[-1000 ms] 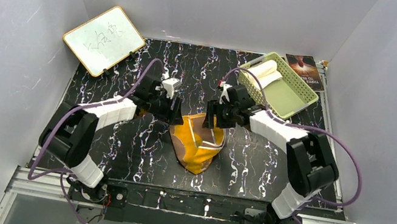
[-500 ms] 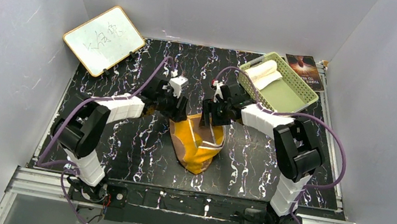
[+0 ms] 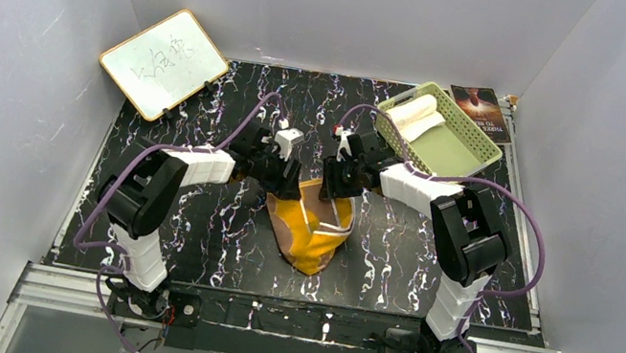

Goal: Roll the towels
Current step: Flatten out the towel at the center of the board, then fold the towel at the center of the board.

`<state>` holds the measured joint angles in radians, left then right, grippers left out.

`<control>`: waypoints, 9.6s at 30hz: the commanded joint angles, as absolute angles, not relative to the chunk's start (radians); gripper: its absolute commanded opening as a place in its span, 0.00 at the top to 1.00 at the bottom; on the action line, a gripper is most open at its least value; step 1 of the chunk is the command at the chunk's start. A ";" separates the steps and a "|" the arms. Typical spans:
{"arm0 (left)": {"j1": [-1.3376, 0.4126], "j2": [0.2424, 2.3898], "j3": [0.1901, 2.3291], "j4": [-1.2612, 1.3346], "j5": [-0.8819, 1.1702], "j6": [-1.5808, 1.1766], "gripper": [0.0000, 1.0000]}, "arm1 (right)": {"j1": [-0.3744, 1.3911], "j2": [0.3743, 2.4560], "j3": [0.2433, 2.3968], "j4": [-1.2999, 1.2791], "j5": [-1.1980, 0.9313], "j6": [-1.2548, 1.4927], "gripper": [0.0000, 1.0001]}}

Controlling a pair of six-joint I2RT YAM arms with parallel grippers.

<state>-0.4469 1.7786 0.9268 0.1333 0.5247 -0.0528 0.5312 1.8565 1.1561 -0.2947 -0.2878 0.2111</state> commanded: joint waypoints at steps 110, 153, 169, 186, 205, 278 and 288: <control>-0.022 0.901 0.917 -0.560 0.453 -0.204 0.98 | 0.658 1.890 1.113 -0.437 0.319 0.254 0.31; -0.233 1.722 1.078 -0.328 0.307 -0.350 0.32 | 0.320 2.029 1.291 -0.436 0.145 0.256 0.29; -0.330 1.826 1.100 -0.488 0.116 -0.280 0.86 | 0.320 2.011 1.266 -0.413 0.119 0.264 0.29; 0.033 1.585 1.512 -0.500 0.254 -0.125 0.89 | 0.320 1.692 1.335 -0.347 0.055 0.291 1.00; 0.135 1.022 1.279 0.043 0.654 -0.218 0.88 | 0.335 1.100 1.271 -0.252 0.016 0.336 1.00; -0.091 1.645 0.795 -0.305 -0.194 -0.549 1.00 | 0.313 1.943 1.191 -0.261 0.012 0.375 1.00; 0.014 1.888 1.124 -0.242 -0.022 -0.306 1.00 | 0.313 2.017 1.327 -0.301 0.007 0.363 1.00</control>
<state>-0.0040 1.8076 1.0756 -0.1864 -0.0074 -0.4488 0.3103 1.9656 1.2675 -0.2619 -0.0109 0.3904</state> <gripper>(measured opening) 0.007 0.005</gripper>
